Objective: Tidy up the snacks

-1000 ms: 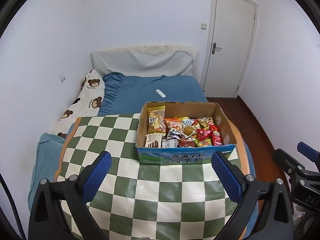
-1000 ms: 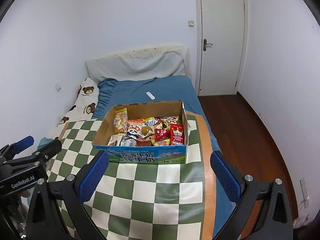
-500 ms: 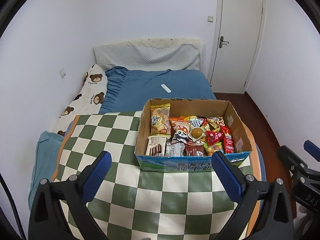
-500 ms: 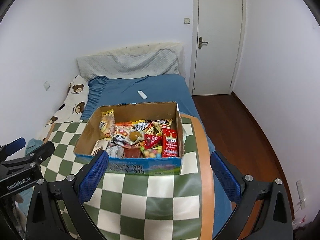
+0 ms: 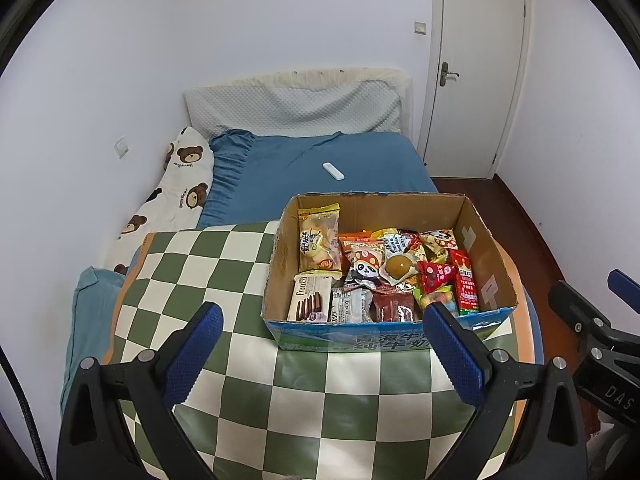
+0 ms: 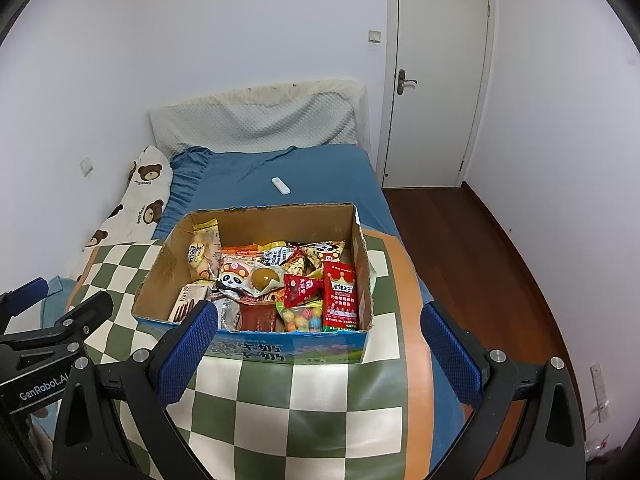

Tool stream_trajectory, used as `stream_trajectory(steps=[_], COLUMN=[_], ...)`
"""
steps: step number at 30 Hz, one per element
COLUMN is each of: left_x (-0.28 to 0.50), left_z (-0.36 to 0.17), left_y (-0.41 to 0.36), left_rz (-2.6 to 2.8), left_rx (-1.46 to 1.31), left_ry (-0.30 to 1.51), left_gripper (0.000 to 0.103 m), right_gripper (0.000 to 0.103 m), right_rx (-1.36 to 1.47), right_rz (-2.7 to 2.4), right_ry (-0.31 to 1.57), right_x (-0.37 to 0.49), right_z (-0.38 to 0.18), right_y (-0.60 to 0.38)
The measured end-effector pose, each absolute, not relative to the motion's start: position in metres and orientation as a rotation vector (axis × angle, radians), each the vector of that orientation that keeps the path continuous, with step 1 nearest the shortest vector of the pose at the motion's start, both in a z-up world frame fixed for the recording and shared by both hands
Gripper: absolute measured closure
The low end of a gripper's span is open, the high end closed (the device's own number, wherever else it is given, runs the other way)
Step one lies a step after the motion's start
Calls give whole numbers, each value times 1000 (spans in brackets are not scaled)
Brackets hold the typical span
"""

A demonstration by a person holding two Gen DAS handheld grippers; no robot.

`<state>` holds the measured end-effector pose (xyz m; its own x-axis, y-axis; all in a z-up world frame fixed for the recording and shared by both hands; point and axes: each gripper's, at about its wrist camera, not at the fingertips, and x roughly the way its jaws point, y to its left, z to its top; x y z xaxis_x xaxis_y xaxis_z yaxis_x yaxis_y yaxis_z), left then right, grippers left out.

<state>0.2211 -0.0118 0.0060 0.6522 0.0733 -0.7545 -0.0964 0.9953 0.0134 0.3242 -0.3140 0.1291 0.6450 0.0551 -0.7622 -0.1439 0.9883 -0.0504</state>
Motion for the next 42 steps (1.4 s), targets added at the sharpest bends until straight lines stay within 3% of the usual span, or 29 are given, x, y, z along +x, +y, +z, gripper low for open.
stream_trajectory(steps=[42], left_x=[215], left_z=[9], left_y=[-8], left_rz=[98], left_rx=[-30], left_ry=[850], left_gripper=[1], right_gripper=[0], right_rx=[-92], right_rz=[132], right_ry=[881], right_x=[319], right_z=[124], right_y=[-319])
